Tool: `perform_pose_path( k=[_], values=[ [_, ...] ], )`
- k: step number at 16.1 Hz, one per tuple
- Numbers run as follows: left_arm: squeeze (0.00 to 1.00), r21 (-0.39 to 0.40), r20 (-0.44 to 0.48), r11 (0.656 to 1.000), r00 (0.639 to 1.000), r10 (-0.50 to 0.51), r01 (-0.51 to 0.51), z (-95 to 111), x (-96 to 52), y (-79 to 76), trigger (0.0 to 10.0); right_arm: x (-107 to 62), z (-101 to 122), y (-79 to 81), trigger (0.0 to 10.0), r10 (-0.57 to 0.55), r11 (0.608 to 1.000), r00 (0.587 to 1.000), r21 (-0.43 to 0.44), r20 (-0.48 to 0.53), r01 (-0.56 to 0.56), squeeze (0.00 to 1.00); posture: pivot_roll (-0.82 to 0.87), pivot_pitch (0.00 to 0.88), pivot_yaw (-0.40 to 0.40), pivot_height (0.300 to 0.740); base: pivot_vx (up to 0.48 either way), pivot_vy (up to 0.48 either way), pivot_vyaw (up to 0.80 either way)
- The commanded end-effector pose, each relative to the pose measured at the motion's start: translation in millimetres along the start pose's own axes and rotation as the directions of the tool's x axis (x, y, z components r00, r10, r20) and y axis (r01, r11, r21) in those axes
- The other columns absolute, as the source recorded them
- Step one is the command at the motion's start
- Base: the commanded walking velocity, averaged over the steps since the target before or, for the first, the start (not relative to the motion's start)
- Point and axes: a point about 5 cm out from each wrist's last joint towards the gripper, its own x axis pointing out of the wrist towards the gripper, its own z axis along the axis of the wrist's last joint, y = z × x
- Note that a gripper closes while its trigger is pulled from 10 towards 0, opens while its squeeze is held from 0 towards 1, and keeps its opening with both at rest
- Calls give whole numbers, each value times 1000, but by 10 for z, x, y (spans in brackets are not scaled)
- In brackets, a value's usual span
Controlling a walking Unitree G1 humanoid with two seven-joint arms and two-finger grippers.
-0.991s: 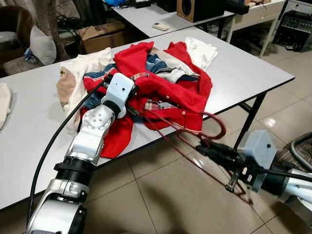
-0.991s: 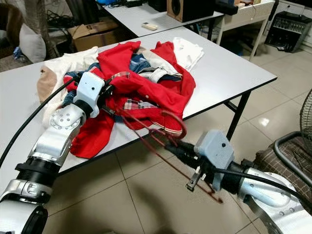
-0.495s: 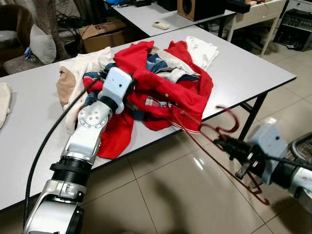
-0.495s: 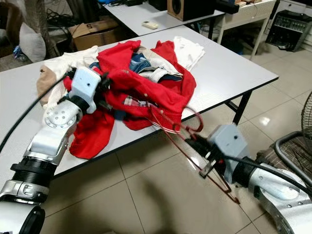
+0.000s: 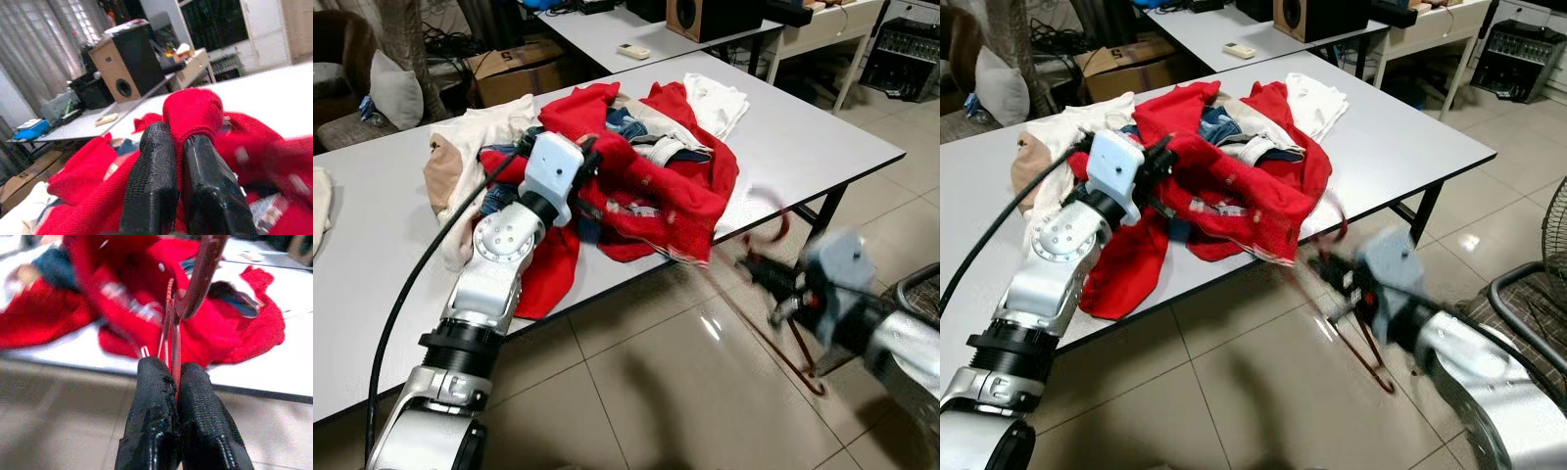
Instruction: Hang hanger
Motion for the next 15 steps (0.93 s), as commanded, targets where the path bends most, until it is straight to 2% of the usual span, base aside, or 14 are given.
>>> perform_pose_path(
  k=[1,2,3,4,5,6,7,8,9,10,11,12,15],
  values=[
    [0,39,28,999,999,-17,16,60,-17,15,0,22,-28,-32,10000,-28,996,1000,86,-2,28,0,-205,0,107,740,0,0,0],
    [0,35,46,999,998,-33,32,83,-21,1,0,63,-77,-30,10000,-39,984,999,173,-4,39,0,-200,0,104,740,0,0,0],
    [0,34,52,999,998,-38,36,91,-21,-2,0,76,-93,-29,10000,-42,980,999,194,-7,42,0,-200,0,104,740,0,0,0],
    [0,52,69,996,994,-79,76,111,-33,-28,0,153,-146,-16,10000,-46,931,998,363,34,30,0,-198,0,103,740,0,0,0],
    [0,80,47,992,994,-102,98,70,-55,-39,0,187,-199,-9,10000,-19,862,998,506,68,-18,0,-199,0,102,740,0,0,0],
    [0,86,42,992,994,-101,97,61,-59,-36,0,191,-215,-5,10000,-9,846,997,533,72,-31,0,-199,0,102,740,0,0,0],
    [0,76,46,993,995,-93,89,60,-60,-29,0,196,-293,27,10000,33,793,997,605,68,-67,0,-199,0,102,740,0,0,0],
    [0,51,61,995,994,-86,83,80,-48,-28,0,213,-425,75,10000,77,692,995,715,63,-99,0,-193,0,102,740,0,0,0],
    [0,6,76,997,994,-74,73,94,-38,-27,0,227,-513,112,10000,100,600,992,790,77,-122,0,-192,0,102,740,0,0,0],
    [0,-26,83,998,995,-63,65,100,-33,-21,0,236,-537,115,10000,96,561,992,818,86,-125,0,-190,0,102,740,0,0,0],
    [0,-16,63,997,995,-80,81,72,-45,-21,0,260,-587,88,10000,66,489,993,864,101,-120,0,-186,0,103,740,0,0,0],
    [0,-10,-5,993,993,-119,119,-32,-77,-45,0,299,-567,49,10000,23,413,988,899,150,-146,0,-182,0,108,740,0,0,0],
    [0,-83,-73,982,981,-177,171,-148,-131,-123,0,397,-428,-66,10000,-71,325,962,918,265,-229,0,-171,0,108,740,0,0,0]
  ],
)
